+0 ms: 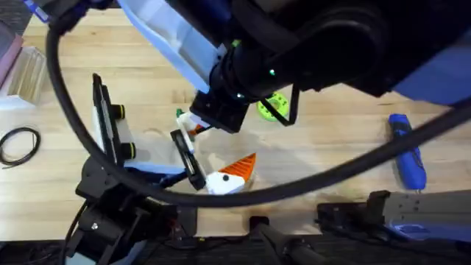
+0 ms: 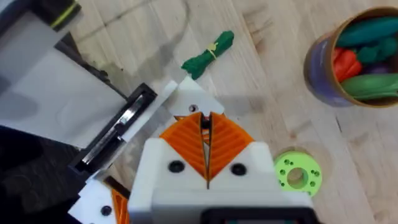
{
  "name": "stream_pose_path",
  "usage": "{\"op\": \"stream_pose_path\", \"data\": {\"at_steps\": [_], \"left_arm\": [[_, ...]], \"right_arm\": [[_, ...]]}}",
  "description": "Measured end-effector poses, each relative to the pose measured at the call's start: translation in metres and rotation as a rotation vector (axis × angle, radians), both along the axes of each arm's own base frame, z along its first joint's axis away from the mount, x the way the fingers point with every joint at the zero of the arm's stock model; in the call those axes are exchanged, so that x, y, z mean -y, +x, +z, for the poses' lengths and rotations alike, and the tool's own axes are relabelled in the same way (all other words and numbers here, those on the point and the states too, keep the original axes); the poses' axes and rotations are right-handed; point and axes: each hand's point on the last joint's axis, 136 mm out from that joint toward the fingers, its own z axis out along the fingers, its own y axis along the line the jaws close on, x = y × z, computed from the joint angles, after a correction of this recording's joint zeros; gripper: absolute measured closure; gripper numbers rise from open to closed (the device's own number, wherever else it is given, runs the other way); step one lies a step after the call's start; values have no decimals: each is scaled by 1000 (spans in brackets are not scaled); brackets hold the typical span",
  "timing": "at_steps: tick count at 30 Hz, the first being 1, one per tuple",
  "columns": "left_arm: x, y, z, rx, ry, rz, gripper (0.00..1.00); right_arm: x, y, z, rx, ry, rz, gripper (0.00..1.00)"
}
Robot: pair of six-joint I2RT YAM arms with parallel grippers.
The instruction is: Pick up the gripper from the table and insert it into the empty holder that is missing its gripper. Then pick up a screw, insert it into the mounting hole, and use the screwdriver to tighten it. Finally, clean up the table by picking up the vegetable and placing it into the bucket.
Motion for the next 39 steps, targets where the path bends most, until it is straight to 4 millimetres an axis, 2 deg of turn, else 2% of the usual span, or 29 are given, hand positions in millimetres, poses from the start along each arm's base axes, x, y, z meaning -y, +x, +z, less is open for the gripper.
{"op": "stream_pose_path", "data": {"at_steps": [7, 14, 26, 39], "left_arm": [[0, 0, 0, 1, 0, 0, 15], [0, 0, -1, -7, -1, 1, 15], [0, 0, -1, -9, -2, 3, 15], [0, 0, 0, -1, 1, 0, 15]], "right_arm": [[-4, -1, 0, 4, 8, 5, 995], [-8, 2, -10, -8, -12, 5, 995], [-3, -1, -14, -23, -38, 5, 995], [-3, -1, -7, -18, -29, 5, 995]]}}
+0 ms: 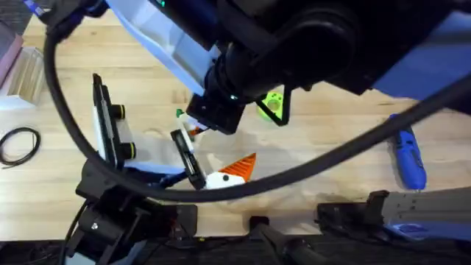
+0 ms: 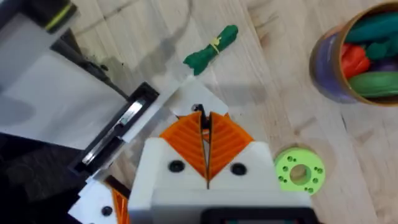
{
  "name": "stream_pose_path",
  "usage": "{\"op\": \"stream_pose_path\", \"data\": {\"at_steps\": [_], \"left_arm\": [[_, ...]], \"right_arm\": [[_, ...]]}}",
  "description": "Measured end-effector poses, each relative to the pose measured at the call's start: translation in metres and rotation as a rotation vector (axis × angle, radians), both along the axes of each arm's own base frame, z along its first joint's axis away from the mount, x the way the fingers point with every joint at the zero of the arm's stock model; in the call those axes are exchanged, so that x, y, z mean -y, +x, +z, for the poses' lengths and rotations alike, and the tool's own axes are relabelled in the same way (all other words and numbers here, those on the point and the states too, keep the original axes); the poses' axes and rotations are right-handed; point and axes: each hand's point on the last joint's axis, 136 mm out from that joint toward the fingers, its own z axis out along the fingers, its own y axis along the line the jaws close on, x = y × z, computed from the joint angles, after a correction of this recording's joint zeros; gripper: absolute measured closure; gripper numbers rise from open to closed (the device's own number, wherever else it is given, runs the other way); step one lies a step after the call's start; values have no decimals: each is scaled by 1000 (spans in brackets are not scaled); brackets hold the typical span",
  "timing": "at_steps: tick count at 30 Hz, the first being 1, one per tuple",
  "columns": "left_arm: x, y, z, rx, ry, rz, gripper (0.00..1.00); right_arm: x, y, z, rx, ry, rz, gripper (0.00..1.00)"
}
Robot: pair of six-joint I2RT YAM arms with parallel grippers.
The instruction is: Pick up the gripper from the table and insert it into the empty holder that is missing its gripper. Then pick up a screw, insert it into the mounting hole, and use the screwdriver to tighten it. Finally, clean up the table by picking up the vegetable and placing it into the bucket.
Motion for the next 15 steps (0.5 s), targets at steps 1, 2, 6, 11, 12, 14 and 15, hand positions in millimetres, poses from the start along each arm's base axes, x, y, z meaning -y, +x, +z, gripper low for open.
{"op": "stream_pose_path", "data": {"at_steps": [1, 2, 6, 11, 12, 14, 15], "left_arm": [[0, 0, 0, 0, 0, 0, 15], [0, 0, 0, 0, 0, 0, 15], [0, 0, 0, 0, 0, 0, 15], [0, 0, 0, 0, 0, 0, 16], [0, 0, 0, 0, 0, 0, 15], [0, 0, 0, 0, 0, 0, 15], [0, 0, 0, 0, 0, 0, 15]], "right_arm": [[1, -1, -1, -3, -5, 0, 995], [2, -1, -1, -6, -9, 0, 995], [4, -3, -3, -12, -21, 0, 995], [4, -3, -3, -12, -21, 0, 995], [4, -3, -3, -12, -21, 0, 995], [4, -3, -3, -12, -20, 0, 995], [4, -3, -3, -12, -20, 0, 995]]}}
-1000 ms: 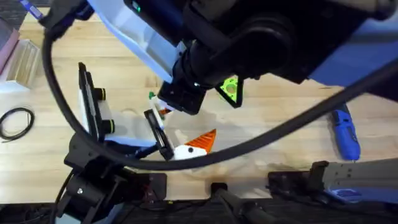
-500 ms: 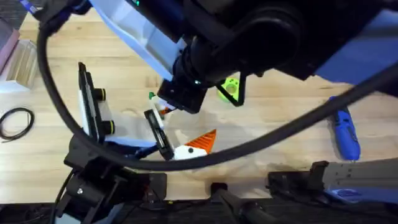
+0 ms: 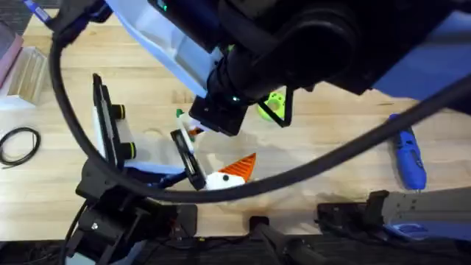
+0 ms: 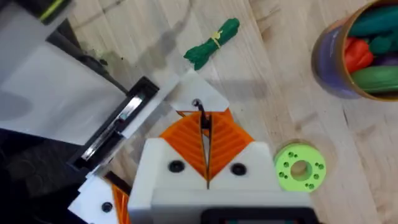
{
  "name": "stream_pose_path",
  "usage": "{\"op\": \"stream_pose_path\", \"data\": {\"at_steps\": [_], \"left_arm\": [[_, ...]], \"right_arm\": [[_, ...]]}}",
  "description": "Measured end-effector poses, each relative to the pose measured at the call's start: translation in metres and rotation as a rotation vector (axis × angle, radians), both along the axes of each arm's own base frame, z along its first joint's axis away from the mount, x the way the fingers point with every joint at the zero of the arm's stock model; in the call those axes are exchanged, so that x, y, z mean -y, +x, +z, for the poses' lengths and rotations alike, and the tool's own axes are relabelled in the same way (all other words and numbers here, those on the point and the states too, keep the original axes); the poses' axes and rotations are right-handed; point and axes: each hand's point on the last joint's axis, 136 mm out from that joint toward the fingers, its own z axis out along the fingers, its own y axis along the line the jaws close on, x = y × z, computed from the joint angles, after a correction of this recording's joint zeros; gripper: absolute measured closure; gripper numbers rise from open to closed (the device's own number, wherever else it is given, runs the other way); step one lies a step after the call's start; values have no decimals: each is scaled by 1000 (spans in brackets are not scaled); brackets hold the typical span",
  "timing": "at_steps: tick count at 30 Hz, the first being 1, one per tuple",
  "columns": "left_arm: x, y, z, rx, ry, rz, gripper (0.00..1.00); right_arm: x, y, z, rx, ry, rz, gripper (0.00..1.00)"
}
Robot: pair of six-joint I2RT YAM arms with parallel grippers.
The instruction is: Pick up the gripper from the table and insert it into the empty holder that is missing its gripper. Then pick up a screw, insert it into the mounting hole, and use the screwdriver to tighten it. Finally, clean up the table by picking up the vegetable and placing it into the bucket.
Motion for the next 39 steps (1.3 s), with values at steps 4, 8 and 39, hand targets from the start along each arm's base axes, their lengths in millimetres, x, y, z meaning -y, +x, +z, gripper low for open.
{"op": "stream_pose_path", "data": {"at_steps": [4, 8, 39], "left_arm": [[0, 0, 0, 0, 0, 0, 15], [0, 0, 0, 0, 0, 0, 15], [-1, 1, 0, -4, -1, 8, 15]], "right_arm": [[0, 0, 0, -1, -1, 0, 995], [-1, 0, -2, -3, -4, 0, 995], [-11, 0, -5, -21, 16, 14, 995]]}}
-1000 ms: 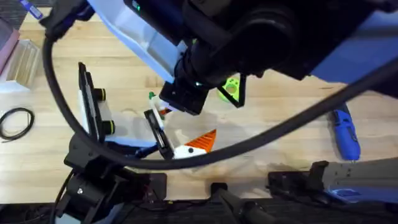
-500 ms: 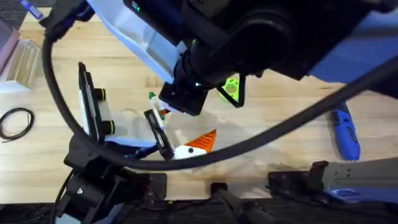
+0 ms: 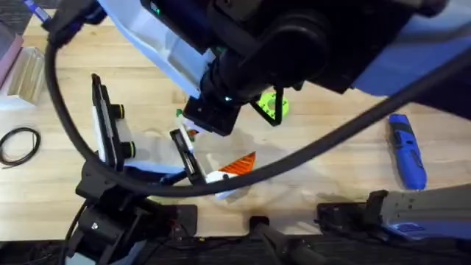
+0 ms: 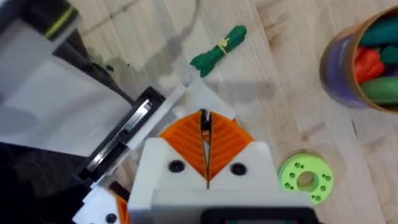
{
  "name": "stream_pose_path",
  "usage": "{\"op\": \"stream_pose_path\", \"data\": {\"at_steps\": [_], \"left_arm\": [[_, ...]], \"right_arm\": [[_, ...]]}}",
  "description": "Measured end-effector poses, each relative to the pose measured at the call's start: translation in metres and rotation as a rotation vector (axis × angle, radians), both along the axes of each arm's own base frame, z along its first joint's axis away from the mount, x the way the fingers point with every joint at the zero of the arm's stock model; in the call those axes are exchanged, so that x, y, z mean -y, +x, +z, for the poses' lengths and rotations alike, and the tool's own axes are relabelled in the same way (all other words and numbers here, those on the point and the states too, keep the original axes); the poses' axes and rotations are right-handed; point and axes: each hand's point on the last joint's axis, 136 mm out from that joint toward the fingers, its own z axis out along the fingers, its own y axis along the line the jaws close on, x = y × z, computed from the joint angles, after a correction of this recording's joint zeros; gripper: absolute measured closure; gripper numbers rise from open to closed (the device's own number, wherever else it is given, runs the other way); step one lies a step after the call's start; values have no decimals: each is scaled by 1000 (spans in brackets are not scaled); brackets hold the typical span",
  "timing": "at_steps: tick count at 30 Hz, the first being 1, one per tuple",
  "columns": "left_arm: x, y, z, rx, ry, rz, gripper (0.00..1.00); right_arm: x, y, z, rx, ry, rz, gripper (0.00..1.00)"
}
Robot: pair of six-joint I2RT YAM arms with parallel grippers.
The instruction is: Pick up the gripper from the table and insert it into the empty holder that is missing its gripper. Then pick up a screw, insert it into the mounting hole, and use the screwdriver to tighten it. Finally, clean up the table by picking up the vegetable and placing it into the bucket.
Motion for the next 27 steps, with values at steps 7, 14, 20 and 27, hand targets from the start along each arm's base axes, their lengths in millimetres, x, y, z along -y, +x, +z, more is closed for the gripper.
{"op": "stream_pose_path", "data": {"at_steps": [7, 14, 20, 27], "left_arm": [[1, -1, 0, 4, 1, -7, 15], [1, -1, 0, 4, 1, -7, 14], [1, -1, 0, 4, 1, -7, 15], [1, -1, 0, 4, 1, -7, 15]], "right_arm": [[-5, 1, 3, 5, 21, 4, 995], [-5, 1, 3, 3, 22, 0, 995], [-3, 4, 2, 16, 15, -12, 995], [-2, 5, 3, 25, 7, -20, 995]]}}
